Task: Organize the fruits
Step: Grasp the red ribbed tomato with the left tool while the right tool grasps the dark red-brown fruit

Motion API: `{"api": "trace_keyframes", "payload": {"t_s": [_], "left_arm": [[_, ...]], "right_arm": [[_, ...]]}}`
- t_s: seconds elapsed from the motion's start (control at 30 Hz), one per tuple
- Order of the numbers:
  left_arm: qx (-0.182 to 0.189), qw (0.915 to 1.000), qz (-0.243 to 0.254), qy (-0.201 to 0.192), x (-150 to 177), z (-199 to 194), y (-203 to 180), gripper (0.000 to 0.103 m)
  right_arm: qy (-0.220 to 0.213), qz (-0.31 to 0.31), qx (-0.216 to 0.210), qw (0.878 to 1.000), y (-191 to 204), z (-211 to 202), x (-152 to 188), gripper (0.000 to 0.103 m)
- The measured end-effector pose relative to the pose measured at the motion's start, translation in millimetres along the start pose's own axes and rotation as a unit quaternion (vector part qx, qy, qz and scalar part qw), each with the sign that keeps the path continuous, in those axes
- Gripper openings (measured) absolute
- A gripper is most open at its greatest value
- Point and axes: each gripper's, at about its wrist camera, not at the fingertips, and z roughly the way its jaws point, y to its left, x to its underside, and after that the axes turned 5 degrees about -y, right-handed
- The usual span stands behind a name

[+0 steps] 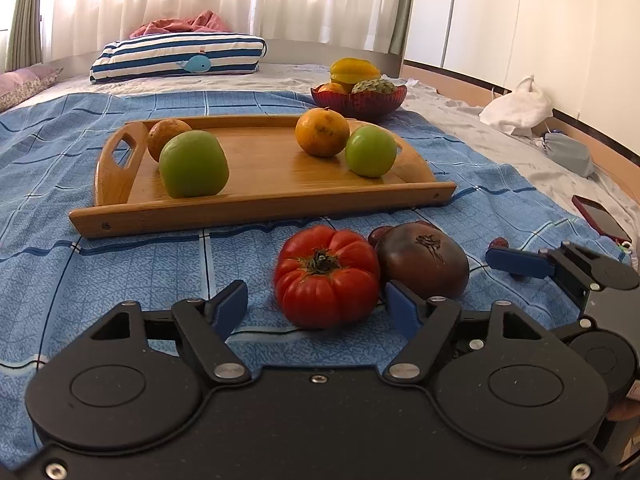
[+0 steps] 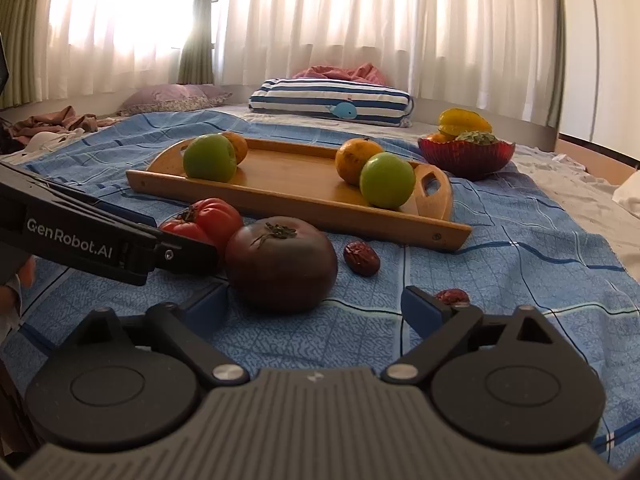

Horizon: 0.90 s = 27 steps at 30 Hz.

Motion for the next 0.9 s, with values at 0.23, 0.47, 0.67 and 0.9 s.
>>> {"api": "trace_keyframes", "payload": {"t_s": [0.23, 0.47, 0.67, 0.9], "left_arm": [[0.007, 0.9983, -0.058, 0.001, -6, 11, 9, 0.072], [0.020, 0.9952, -0.096, 0.008, -11, 19, 18, 0.072], [0.020, 0.9964, -0.082, 0.005, -11, 13, 16, 0.070], [0.032, 0.9964, -0.078, 0.010, -10, 14, 15, 0.066]], "right_arm": [[0.001, 0.019, -0.001, 1.000, 1, -1, 2, 0.079], [0.006, 0.033, -0.003, 0.999, 1, 4, -2, 0.078], [0.006, 0.029, -0.001, 1.000, 1, 1, -2, 0.075], [0.006, 0.021, -0.013, 1.000, 4, 0, -5, 0.060]]}}
